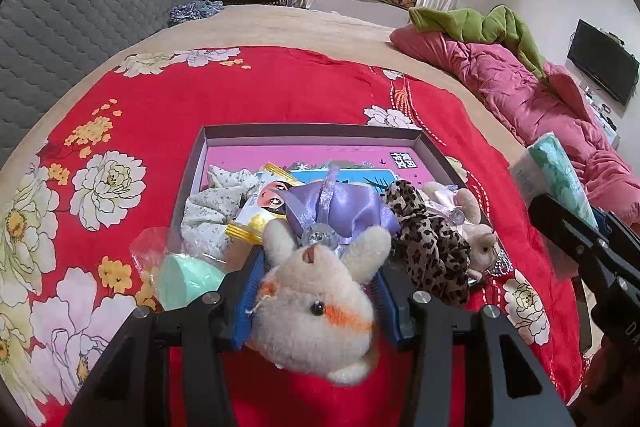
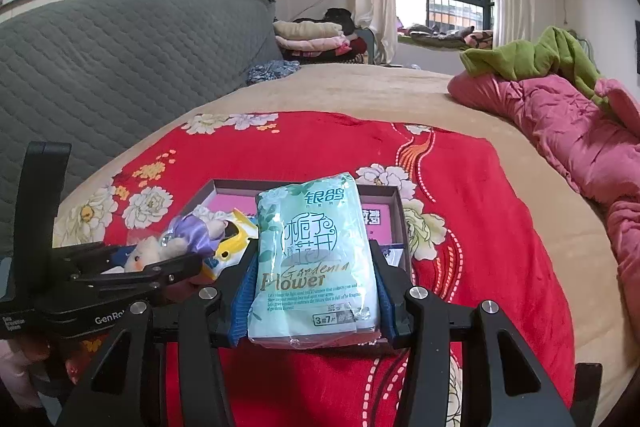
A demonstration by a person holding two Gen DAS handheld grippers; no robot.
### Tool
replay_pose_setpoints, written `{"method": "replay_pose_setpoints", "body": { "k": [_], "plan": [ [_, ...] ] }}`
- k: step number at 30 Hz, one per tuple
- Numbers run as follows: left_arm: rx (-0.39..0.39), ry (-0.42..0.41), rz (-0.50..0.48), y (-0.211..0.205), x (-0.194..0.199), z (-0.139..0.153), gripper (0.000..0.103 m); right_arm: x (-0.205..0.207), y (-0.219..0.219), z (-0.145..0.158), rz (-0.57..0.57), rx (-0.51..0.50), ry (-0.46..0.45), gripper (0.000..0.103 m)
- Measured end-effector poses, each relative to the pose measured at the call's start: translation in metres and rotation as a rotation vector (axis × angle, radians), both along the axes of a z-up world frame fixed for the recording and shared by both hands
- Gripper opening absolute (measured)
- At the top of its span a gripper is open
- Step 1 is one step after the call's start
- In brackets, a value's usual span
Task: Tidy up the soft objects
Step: 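Carry the bunny plush and Gardenia Flower tissue packet over the box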
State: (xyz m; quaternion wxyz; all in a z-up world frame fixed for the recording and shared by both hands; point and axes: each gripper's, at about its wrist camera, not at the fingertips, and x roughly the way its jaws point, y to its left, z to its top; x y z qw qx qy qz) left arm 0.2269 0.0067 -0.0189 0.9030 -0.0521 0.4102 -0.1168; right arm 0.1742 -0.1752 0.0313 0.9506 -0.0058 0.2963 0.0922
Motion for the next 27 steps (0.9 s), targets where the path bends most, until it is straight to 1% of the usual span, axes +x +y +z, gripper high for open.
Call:
{"method": "replay_pose_setpoints", "body": {
  "k": [6, 9, 14, 24, 27],
  "plan": [
    [0.009, 0.011, -0.003, -0.003, 0.005, -0.005, 0.050, 0.007, -0.001, 0.003, -0.003, -0.007, -0.003, 0.051],
    [0.020, 0.025, -0.011, -0.006, 0.008, -0.010, 0.050, 0.015, 0.001, 0.000, -0.002, -0.016, 0.010, 0.051],
    [0.044, 0.052, -0.025, -0.013, 0.013, -0.020, 0.050, 0.033, 0.007, -0.014, 0.014, -0.025, 0.075, 0.051],
    [0.068, 0.059, -0.045, -0.018, 0.018, -0.026, 0.050, 0.060, 0.011, -0.045, 0.001, -0.043, 0.158, 0.051],
    [0.062, 0.061, -0.044, -0.018, 0.018, -0.025, 0.050, 0.066, 0.012, -0.055, -0.004, -0.053, 0.177, 0.051]
  ]
}}
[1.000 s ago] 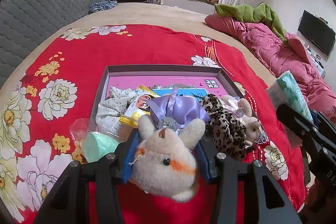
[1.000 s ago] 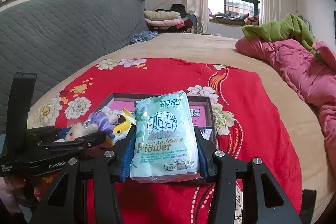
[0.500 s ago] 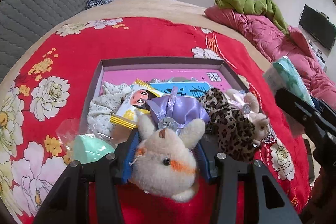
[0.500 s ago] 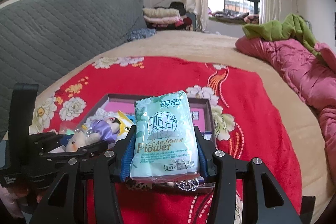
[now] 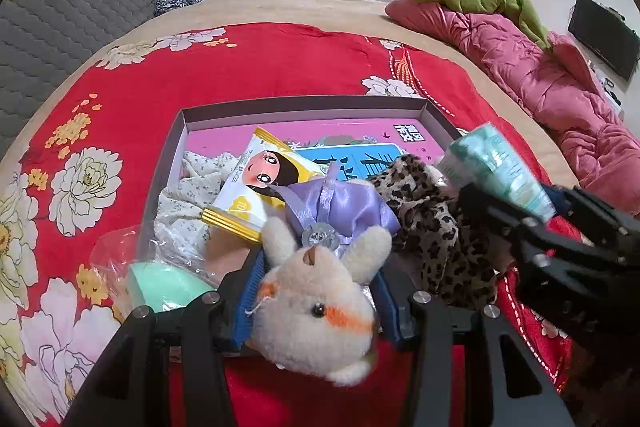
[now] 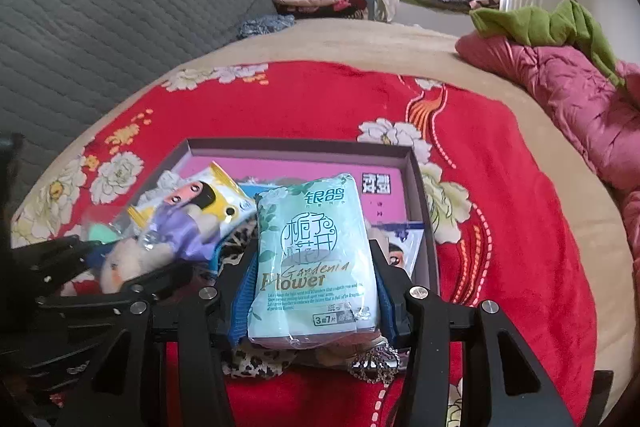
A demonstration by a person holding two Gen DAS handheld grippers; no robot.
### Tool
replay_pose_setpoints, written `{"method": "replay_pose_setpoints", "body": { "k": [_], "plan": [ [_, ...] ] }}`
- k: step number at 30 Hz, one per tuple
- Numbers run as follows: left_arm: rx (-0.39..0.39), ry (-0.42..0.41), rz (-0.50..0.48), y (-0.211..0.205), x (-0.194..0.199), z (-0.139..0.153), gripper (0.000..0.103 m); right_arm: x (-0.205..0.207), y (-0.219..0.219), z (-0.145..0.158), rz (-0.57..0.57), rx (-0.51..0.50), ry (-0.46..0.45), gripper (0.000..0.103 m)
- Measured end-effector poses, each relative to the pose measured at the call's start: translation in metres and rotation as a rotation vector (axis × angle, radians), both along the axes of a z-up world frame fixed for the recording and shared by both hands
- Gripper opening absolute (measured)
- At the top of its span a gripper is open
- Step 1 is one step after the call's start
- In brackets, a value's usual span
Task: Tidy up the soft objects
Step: 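Carry the bunny plush and Gardenia Flower tissue packet over the box, then lower and open the right tool releasing the tissue packet while the left tool releases the bunny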
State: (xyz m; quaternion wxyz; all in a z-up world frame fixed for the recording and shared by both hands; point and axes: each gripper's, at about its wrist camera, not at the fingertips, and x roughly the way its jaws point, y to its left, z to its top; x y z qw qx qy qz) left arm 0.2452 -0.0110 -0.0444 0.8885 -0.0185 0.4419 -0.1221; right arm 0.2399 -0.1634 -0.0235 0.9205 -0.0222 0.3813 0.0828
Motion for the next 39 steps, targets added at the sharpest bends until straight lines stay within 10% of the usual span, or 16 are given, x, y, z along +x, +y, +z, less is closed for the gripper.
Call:
{"method": "replay_pose_setpoints", "body": {
  "k": [39],
  "plan": [
    [-0.047, 0.002, -0.008, -0.008, 0.002, 0.001, 0.055, -0.023, -0.021, 0.018, -0.033, -0.002, -0.089, 0.069]
  ]
}}
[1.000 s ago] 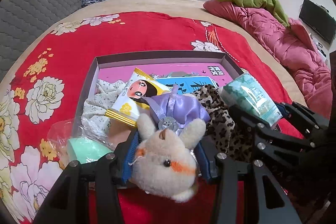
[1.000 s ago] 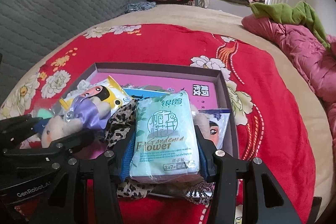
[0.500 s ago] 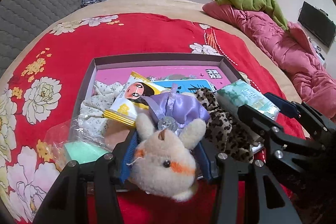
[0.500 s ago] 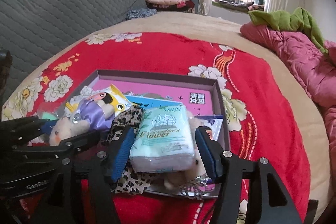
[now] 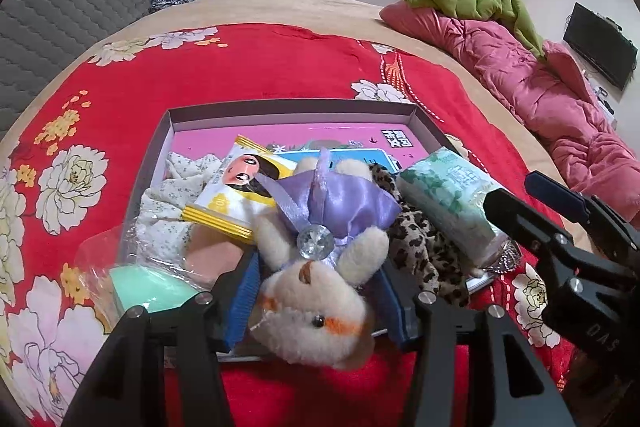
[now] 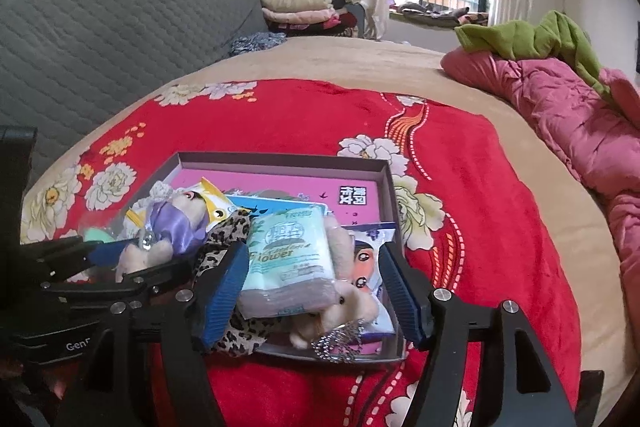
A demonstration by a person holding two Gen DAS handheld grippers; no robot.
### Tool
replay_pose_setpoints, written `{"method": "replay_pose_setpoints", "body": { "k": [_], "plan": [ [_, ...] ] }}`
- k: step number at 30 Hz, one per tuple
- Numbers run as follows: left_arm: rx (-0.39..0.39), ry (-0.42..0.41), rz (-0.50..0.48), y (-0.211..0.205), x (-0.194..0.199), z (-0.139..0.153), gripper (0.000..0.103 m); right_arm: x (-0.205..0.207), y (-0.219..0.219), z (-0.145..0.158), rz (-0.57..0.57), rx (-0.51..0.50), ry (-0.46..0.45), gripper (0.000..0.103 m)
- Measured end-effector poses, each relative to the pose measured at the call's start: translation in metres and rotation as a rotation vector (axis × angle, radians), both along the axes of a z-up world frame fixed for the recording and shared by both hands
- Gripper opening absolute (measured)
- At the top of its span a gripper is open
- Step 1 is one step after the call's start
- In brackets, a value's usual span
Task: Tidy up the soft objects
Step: 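Lower and open the right tool releasing the tissue packet while the left tool releases the bunny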
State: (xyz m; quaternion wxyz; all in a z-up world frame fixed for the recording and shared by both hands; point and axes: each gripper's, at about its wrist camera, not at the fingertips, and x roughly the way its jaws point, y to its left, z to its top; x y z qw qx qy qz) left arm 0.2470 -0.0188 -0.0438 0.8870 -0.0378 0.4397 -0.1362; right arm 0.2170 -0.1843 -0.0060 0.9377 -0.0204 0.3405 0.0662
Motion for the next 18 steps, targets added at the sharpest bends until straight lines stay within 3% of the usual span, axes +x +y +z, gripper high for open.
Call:
{"method": "replay_pose_setpoints", "body": {
  "k": [18],
  "plan": [
    [-0.019, -0.011, 0.016, 0.0047, -0.0004, 0.0044, 0.064, -0.0011, -0.0083, -0.0010, -0.020, 0.009, 0.007, 0.070]
  ]
}}
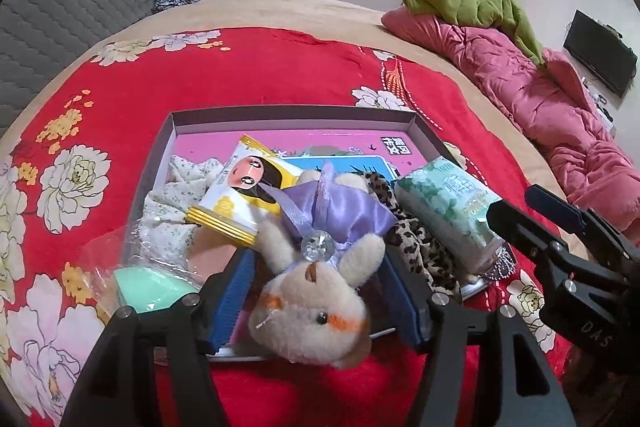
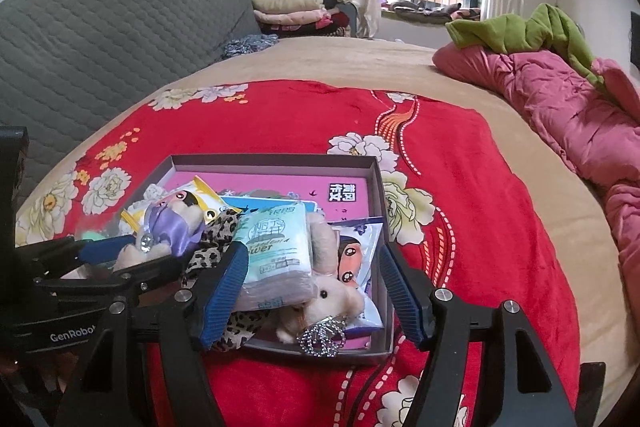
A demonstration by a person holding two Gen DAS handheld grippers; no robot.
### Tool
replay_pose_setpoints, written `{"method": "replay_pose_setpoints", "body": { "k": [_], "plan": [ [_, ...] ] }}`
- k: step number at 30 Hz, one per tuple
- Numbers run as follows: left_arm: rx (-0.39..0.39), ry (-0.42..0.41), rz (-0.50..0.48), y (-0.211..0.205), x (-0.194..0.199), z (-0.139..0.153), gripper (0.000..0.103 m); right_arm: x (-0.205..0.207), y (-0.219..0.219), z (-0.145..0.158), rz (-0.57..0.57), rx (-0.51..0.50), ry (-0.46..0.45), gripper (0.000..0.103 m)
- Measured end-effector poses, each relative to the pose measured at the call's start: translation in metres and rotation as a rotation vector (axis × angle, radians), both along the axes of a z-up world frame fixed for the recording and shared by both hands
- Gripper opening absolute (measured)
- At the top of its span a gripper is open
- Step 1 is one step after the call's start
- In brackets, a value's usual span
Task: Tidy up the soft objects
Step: 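Lower and open the right tool releasing the tissue packet while the left tool releases the bunny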
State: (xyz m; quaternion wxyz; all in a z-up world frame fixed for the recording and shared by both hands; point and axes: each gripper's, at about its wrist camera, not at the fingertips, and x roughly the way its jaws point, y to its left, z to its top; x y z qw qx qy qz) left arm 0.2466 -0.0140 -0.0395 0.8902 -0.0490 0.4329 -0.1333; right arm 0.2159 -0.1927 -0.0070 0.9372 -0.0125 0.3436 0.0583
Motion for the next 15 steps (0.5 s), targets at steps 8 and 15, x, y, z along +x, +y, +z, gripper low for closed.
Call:
{"method": "replay_pose_setpoints", "body": {
  "k": [8, 15],
  "plan": [
    [0.015, -0.027, 0.013, 0.003, -0.004, 0.008, 0.065, -0.002, 0.000, 0.001, -0.008, 0.001, -0.008, 0.070],
    [0.046, -0.063, 0.033, 0.005, -0.012, 0.018, 0.065, -0.014, 0.002, 0.005, 0.000, -0.009, -0.016, 0.074]
  ]
}}
